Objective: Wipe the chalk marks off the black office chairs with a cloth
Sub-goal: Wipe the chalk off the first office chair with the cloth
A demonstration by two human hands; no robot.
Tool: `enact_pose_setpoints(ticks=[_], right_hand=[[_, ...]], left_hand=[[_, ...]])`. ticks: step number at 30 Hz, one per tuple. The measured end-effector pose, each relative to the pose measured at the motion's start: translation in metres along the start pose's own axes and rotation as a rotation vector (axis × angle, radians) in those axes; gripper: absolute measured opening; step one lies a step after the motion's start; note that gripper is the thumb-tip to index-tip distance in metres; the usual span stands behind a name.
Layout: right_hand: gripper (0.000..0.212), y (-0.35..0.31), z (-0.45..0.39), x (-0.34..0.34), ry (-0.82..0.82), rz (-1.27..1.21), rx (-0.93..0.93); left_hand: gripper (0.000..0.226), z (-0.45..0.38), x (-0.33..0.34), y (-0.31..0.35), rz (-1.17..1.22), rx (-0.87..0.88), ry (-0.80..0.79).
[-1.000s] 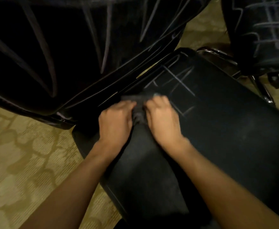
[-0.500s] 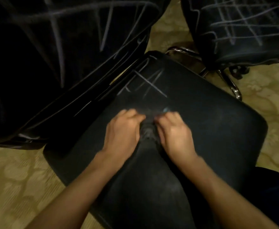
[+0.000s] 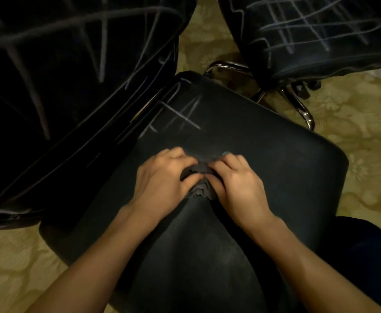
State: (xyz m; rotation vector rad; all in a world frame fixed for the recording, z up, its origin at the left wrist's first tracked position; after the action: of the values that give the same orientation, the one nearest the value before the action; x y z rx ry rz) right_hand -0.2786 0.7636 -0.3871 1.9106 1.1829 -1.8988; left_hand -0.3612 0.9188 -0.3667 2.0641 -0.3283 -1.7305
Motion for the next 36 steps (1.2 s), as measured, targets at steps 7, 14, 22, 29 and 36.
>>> enact_pose_setpoints(ticks=[7,14,22,29,36], right_hand=[[0.014,-0.004,-0.006,-0.004,-0.042,0.126,-0.071],[0.014,-0.009,0.014,0.01,0.095,0.146,-0.095],[0.013,-0.014,-0.121,0.026,0.059,0.273,0.021],[0.012,0.003,-0.067,0.018,0.125,0.081,-0.12],[0.015,0.02,-0.199,0.04,0.071,0.195,-0.015]], left_hand=[[0.018,-0.019,-0.008,0.002,-0.023,-0.092,-0.171],[0.013,0.008,0.01,0.011,-0.151,-0.015,-0.039],[0.024,-0.109,0.016,-0.019,-0.266,-0.175,0.1],[0.031,-0.049,0.017,-0.024,-0.176,0.001,0.142],[0.023,-0.172,0.014,-0.05,-0.313,-0.215,0.125]])
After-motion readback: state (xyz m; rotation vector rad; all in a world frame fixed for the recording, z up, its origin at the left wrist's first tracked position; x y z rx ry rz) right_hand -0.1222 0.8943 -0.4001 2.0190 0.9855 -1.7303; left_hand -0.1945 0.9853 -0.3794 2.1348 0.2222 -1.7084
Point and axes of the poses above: each hand's wrist, its own z-axis away from the middle knuckle, its own x-axis out of the palm, y = z × x, the point moved 1 cm from there along -z, towards the middle knuckle, and after that the axes turned 6 degrees about x, right-handed, at the moved point
